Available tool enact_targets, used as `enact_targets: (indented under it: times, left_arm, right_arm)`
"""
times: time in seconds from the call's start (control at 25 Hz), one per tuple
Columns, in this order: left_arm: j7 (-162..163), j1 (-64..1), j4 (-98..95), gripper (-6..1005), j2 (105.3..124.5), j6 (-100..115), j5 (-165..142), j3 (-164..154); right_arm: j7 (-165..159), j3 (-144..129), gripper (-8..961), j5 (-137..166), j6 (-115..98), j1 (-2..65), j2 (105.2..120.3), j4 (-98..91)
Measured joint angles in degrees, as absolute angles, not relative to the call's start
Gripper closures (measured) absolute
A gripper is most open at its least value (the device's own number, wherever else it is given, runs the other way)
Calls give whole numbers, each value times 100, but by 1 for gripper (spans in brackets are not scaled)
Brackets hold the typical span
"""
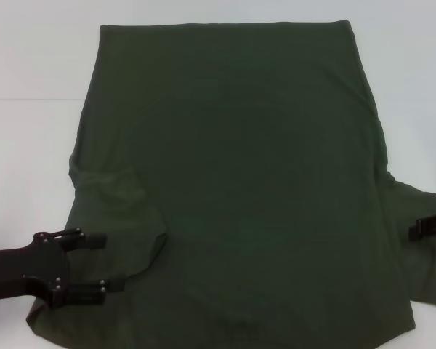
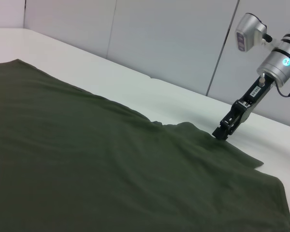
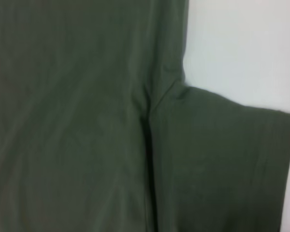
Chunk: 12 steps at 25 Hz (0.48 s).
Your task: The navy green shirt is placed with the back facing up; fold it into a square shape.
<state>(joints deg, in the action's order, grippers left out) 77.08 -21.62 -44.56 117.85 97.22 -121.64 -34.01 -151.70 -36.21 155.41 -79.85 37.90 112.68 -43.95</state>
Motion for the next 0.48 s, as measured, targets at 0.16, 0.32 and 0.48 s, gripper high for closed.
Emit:
enact_targets:
  times: [0.16, 0.32, 0.48]
  left_arm:
    - [7708, -2162, -4456, 112, 11785, 9721, -12164, -3402]
    - [7708, -2162, -4455, 112, 11785, 9720, -12164, -3401]
    - [7708, -2162, -4453, 112, 11785, 9720, -12164, -3401]
  right_arm:
    - [-15170, -3621, 96, 15531, -7980, 3843, 11289, -4382]
    - [-15170, -3621, 97, 15529, -7979, 3907, 11328, -4374]
    - [-15130, -3621, 97, 15522, -7979, 3965, 11345, -4323]
